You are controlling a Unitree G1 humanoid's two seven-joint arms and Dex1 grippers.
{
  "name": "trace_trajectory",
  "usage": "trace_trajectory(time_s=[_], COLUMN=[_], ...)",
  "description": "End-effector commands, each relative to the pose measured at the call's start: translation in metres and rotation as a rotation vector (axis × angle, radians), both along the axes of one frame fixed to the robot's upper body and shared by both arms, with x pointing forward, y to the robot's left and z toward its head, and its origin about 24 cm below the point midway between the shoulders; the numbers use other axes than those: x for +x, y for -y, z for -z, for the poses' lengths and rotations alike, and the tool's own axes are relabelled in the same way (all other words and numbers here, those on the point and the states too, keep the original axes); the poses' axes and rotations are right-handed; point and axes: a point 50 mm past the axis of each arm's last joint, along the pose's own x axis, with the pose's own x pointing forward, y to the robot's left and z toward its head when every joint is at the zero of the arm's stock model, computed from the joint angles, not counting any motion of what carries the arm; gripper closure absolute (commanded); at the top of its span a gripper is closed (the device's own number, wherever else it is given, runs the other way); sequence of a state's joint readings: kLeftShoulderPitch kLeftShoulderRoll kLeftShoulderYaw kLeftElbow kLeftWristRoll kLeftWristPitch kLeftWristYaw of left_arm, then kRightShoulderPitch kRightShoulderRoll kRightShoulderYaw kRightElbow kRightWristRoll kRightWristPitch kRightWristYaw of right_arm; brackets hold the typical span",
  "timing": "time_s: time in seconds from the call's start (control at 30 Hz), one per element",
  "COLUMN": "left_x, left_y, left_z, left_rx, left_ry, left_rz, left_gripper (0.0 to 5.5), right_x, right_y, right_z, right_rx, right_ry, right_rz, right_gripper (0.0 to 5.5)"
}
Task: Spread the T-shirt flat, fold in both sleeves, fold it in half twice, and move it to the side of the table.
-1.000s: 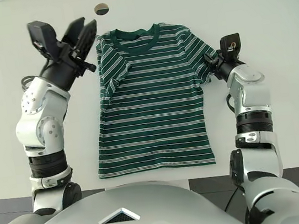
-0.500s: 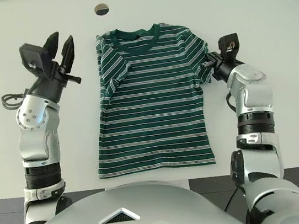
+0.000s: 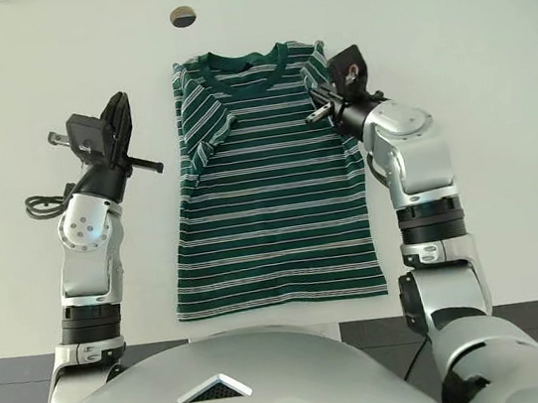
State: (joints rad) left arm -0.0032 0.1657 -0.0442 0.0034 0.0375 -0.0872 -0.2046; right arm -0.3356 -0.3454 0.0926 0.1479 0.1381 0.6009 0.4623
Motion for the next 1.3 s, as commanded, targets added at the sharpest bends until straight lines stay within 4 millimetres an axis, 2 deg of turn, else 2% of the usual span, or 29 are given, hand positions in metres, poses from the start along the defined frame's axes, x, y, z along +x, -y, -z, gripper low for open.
trace_trajectory(time_s=[0.03,0.2,0.33,0.37,0.47,0.5,0.57,0.67,0.7,0.8,0.93,1.07,1.13,1.3], left_x=[0.003,0.007,0.006,0.003,-0.014,-0.02,-0.033,-0.05,-0.056,-0.07,-0.09,-0.115,-0.116,-0.113], left_y=[-0.002,-0.004,-0.006,-0.006,-0.007,-0.009,-0.014,-0.028,-0.035,-0.051,-0.067,-0.069,-0.065,-0.052], left_z=[-0.001,-0.003,-0.01,-0.014,-0.027,-0.03,-0.032,-0.036,-0.034,-0.028,-0.019,-0.003,0.0,0.006], left_rx=[-0.003,0.031,0.077,0.106,0.242,0.297,0.386,0.535,0.607,0.762,0.871,0.92,0.928,0.924], left_ry=[0.009,0.024,0.075,0.096,0.127,0.127,0.1,0.055,0.015,-0.089,-0.233,-0.387,-0.383,-0.315], left_rz=[-0.022,-0.032,0.014,0.049,0.256,0.329,0.476,0.647,0.704,0.81,0.915,1.069,1.102,1.121], left_gripper=[5.39,5.39,5.39,5.39,5.39,5.39,5.39,4.86,4.77,4.17,3.58,2.89,2.74,2.74], right_x=[0.004,0.002,-0.004,-0.009,-0.032,-0.038,-0.05,-0.074,-0.086,-0.108,-0.138,-0.15,-0.153,-0.164], right_y=[-0.009,-0.01,-0.012,-0.012,-0.005,0.002,0.016,0.04,0.052,0.083,0.109,0.105,0.102,0.08], right_z=[0.005,0.007,-0.002,-0.008,-0.035,-0.044,-0.055,-0.064,-0.059,-0.052,-0.046,-0.042,-0.036,-0.026], right_rx=[-0.015,0.002,0.062,0.076,-0.018,-0.058,-0.081,-0.347,-0.514,-0.812,-0.907,-0.903,-0.898,-0.83], right_ry=[-0.011,-0.01,0.017,0.048,0.304,0.398,0.46,0.556,0.537,0.43,0.225,0.15,0.14,0.22], right_rz=[-0.02,-0.027,-0.063,-0.106,-0.295,-0.329,-0.429,-0.673,-0.804,-1.042,-1.201,-1.336,-1.382,-1.452], right_gripper=[5.2,4.3,3.66,3.54,3.47,3.47,3.47,3.43,3.43,3.43,3.43,3.43,3.43,3.43])
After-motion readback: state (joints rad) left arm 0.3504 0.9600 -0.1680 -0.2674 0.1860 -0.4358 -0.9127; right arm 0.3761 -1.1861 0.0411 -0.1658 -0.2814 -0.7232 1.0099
